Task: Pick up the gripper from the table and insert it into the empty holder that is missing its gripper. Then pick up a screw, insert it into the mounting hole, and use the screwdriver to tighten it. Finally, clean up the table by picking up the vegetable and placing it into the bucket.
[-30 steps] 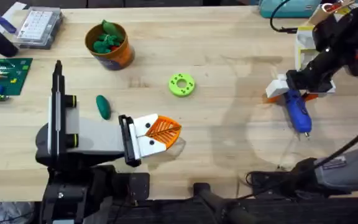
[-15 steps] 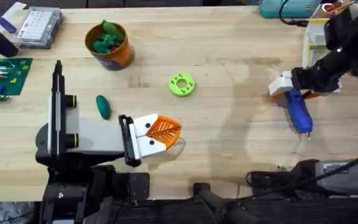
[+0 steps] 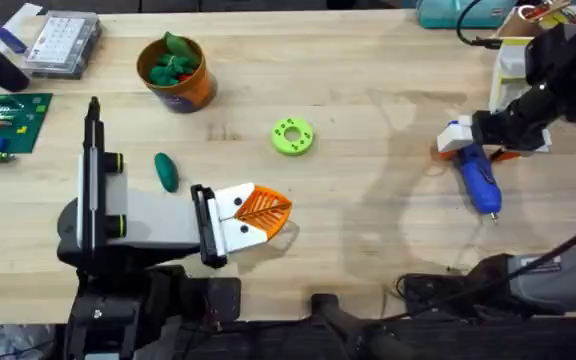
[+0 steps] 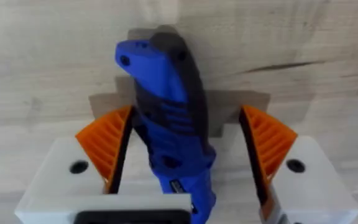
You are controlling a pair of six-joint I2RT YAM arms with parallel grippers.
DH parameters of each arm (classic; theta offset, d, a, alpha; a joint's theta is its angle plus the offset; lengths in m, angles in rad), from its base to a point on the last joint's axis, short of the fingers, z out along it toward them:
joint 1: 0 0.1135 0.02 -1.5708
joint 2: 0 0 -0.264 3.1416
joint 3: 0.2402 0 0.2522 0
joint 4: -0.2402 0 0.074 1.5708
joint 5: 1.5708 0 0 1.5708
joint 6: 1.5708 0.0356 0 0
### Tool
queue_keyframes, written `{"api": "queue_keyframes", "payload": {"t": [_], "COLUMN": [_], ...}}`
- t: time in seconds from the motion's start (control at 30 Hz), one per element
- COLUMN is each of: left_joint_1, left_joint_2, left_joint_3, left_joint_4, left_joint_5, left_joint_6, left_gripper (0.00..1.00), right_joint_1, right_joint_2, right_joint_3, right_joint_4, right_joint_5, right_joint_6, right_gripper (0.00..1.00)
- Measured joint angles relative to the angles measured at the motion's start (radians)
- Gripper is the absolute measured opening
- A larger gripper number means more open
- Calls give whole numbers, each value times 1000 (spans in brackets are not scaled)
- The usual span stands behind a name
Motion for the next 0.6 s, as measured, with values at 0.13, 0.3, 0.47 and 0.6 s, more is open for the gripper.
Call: {"api": "queue_keyframes", "payload": {"t": [0.13, 0.3, 0.47, 0.6], "left_joint_1": [0, 0, 0, 0], "left_joint_2": [0, 0, 0, 0], "left_joint_3": [0, 0, 0, 0], "left_joint_4": [0, 0, 0, 0], "left_joint_5": [0, 0, 0, 0], "left_joint_6": [0, 0, 0, 0], "left_gripper": [13, 13, 13, 13], "right_joint_1": [-2, -3, -6, -10], "right_joint_2": [3, 3, 3, 16], "right_joint_3": [1, 1, 2, 4], "right_joint_4": [1, 1, 9, 23], "right_joint_5": [-6, -6, -3, 7], "right_joint_6": [-13, -18, -29, -38], "right_gripper": [989, 967, 379, 23]}}
